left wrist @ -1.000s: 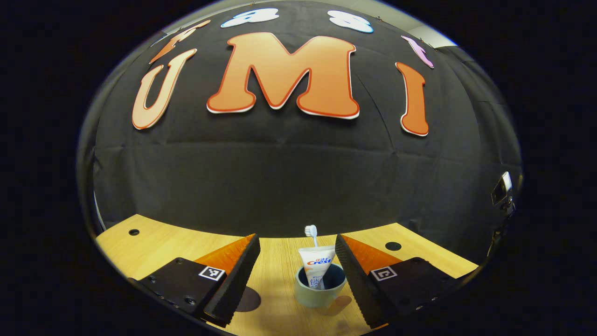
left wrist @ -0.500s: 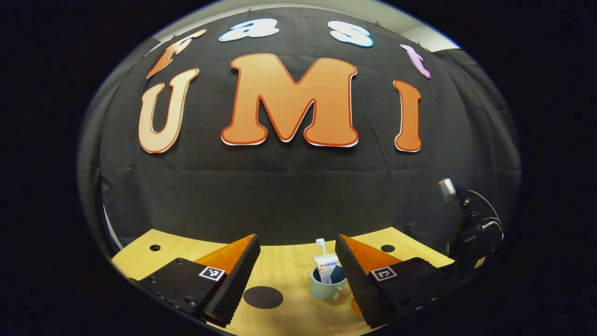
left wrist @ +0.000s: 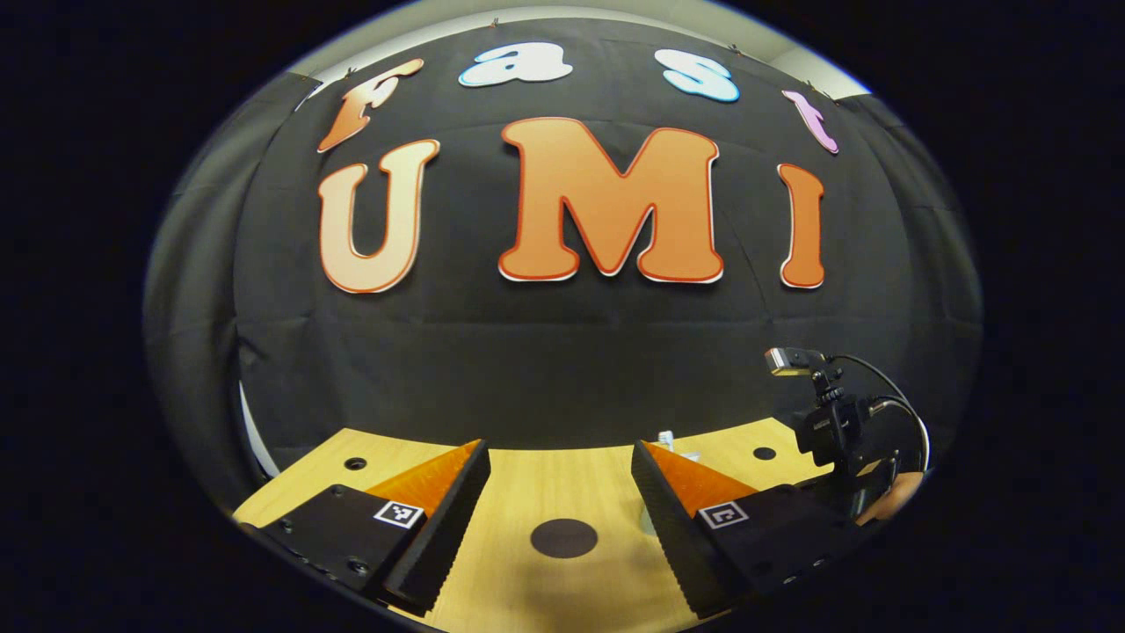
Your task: Put the toothbrush and toothpaste on the desktop into the cup, then pick up the cup and place it on the coaster on the desktop.
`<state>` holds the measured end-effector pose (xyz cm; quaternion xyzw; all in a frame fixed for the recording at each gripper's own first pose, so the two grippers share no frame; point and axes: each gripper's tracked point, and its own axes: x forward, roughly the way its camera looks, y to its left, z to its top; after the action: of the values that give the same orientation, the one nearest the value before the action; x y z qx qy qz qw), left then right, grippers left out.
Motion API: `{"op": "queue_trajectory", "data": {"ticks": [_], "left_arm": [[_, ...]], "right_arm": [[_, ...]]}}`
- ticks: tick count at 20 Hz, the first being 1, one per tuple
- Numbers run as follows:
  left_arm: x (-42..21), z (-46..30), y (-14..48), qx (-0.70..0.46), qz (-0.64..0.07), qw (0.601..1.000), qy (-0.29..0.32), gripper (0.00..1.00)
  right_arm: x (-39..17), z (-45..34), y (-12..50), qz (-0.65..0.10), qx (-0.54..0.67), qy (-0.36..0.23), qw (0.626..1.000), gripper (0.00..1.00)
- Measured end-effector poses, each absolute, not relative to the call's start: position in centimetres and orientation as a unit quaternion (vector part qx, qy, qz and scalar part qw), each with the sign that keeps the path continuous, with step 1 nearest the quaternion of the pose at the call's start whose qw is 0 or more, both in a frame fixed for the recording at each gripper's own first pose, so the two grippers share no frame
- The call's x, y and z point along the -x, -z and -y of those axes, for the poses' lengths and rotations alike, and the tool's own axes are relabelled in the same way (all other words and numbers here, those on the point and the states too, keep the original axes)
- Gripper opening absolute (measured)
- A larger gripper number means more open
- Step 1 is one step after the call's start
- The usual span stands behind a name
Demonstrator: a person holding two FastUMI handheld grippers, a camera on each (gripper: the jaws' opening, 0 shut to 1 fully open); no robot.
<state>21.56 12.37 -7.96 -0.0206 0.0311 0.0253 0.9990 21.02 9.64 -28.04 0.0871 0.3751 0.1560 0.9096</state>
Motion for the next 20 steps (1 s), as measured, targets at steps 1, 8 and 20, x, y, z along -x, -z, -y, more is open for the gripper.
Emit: {"op": "queue_trajectory", "data": {"ticks": [1, 8, 20], "left_arm": [[-21.1, -13.3, 8.0, 0.018, -0.032, 0.999, -0.034, 0.98], [-18.9, -17.8, 7.1, 0.023, -0.005, 0.998, -0.059, 0.97], [-16.5, -19.8, 6.6, 0.011, -0.003, 0.999, -0.053, 0.97]], "right_arm": [[-21.4, -9.7, 28.5, -0.381, -0.081, -0.152, 0.908, 0.84], [-23.4, -10.4, 31.0, -0.415, -0.068, -0.128, 0.898, 0.7], [-23.8, -11.4, 33.3, -0.462, -0.02, -0.086, 0.883, 0.27]]}}
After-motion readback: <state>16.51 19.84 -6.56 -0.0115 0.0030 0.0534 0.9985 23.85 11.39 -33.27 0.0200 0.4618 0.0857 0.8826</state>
